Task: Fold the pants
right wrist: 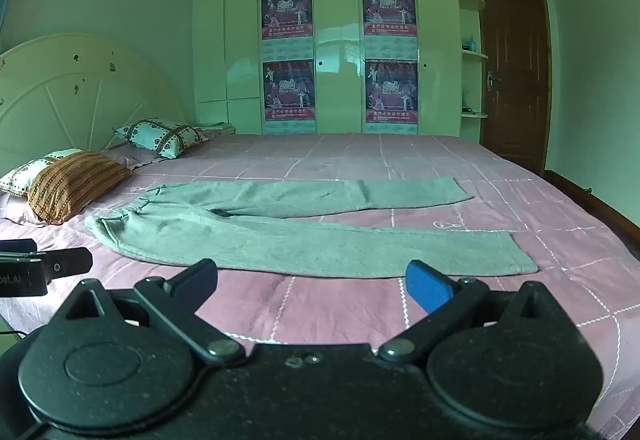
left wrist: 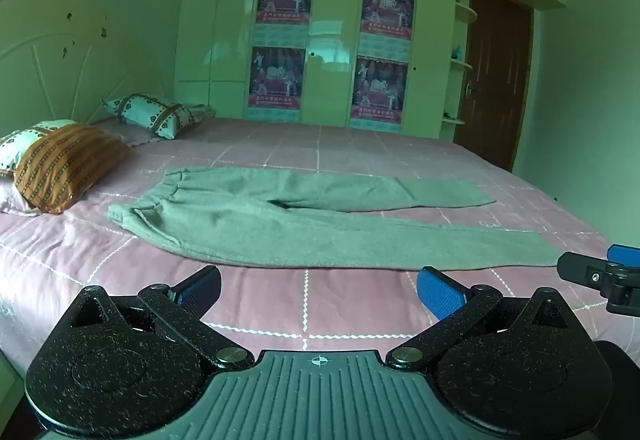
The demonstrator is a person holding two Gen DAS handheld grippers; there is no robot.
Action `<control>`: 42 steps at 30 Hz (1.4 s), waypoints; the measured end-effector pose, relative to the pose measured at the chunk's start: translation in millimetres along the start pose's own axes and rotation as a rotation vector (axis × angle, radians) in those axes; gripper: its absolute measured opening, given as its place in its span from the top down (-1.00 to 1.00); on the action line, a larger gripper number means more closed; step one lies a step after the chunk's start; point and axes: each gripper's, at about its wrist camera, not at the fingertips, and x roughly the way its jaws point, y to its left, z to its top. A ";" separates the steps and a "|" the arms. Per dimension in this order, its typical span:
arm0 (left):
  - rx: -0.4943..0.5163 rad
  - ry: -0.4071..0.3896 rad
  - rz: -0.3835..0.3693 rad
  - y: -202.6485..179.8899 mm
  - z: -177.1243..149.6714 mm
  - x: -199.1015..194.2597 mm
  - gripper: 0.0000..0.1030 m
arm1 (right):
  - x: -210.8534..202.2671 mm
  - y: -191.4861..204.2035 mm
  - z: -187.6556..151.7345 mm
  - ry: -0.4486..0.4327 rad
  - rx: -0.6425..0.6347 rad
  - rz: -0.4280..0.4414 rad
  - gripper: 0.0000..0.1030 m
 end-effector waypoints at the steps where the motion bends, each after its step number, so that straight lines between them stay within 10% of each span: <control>1: 0.004 0.003 -0.001 -0.9 -0.3 1.0 -1.00 | -0.1 -0.1 0.0 -0.001 0.001 0.000 -0.85; 42: 0.019 0.011 0.012 1.2 -5.8 2.7 -1.00 | -1.5 -0.3 1.6 -0.001 -0.004 -0.002 -0.85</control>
